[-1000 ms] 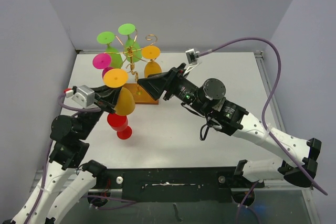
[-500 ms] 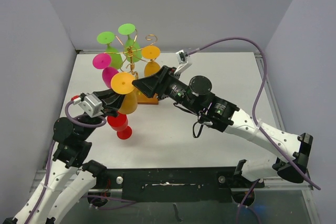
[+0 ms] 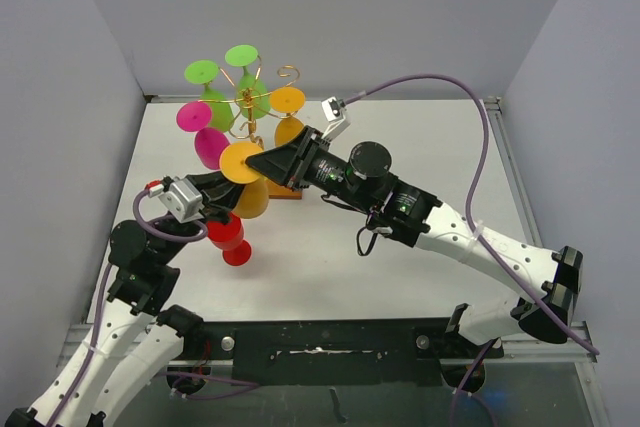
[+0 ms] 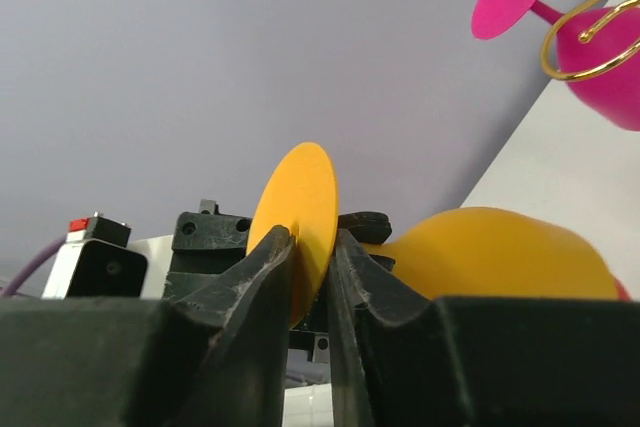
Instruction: Place the wine glass upside down on the wine glass rack
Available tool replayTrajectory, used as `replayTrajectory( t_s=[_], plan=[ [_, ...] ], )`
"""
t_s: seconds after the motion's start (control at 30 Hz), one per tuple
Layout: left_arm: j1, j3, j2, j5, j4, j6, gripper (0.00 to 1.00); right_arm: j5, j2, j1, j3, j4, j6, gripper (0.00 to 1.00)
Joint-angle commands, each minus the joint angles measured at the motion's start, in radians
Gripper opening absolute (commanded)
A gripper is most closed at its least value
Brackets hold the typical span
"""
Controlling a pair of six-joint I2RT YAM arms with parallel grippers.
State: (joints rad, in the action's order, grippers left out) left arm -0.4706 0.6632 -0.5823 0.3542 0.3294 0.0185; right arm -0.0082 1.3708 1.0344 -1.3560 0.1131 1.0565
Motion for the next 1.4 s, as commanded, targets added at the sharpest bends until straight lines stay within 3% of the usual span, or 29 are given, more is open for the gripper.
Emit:
replayTrajectory(
  t_s=[0.0, 0.23, 0.57, 0.77, 1.0, 1.37],
  plan=[
    [-0.003, 0.008, 0.016, 0.025, 0.085, 0.002, 0.0, -0.052, -0.004, -0.013, 0.022, 0.099, 0.065, 0.13],
    [-0.003, -0.002, 0.027, 0.025, 0.085, 0.006, 0.02, -0.082, 0.001, -0.015, 0.036, 0.124, 0.084, 0.0],
    [-0.003, -0.036, 0.114, -0.023, -0.039, 0.184, 0.42, -0.039, -0.052, -0.029, 0.099, 0.124, 0.118, 0.0],
    [-0.002, -0.025, 0.186, -0.031, -0.143, 0.501, 0.47, 0.001, -0.089, -0.036, 0.132, 0.107, 0.082, 0.0],
    [-0.002, -0.009, 0.191, -0.202, -0.225, 0.839, 0.48, 0.049, -0.135, -0.041, 0.177, 0.106, 0.047, 0.0],
    [-0.002, 0.106, 0.033, -0.19, -0.267, 1.045, 0.47, 0.032, -0.152, -0.048, 0.207, 0.13, 0.022, 0.0]
  ],
)
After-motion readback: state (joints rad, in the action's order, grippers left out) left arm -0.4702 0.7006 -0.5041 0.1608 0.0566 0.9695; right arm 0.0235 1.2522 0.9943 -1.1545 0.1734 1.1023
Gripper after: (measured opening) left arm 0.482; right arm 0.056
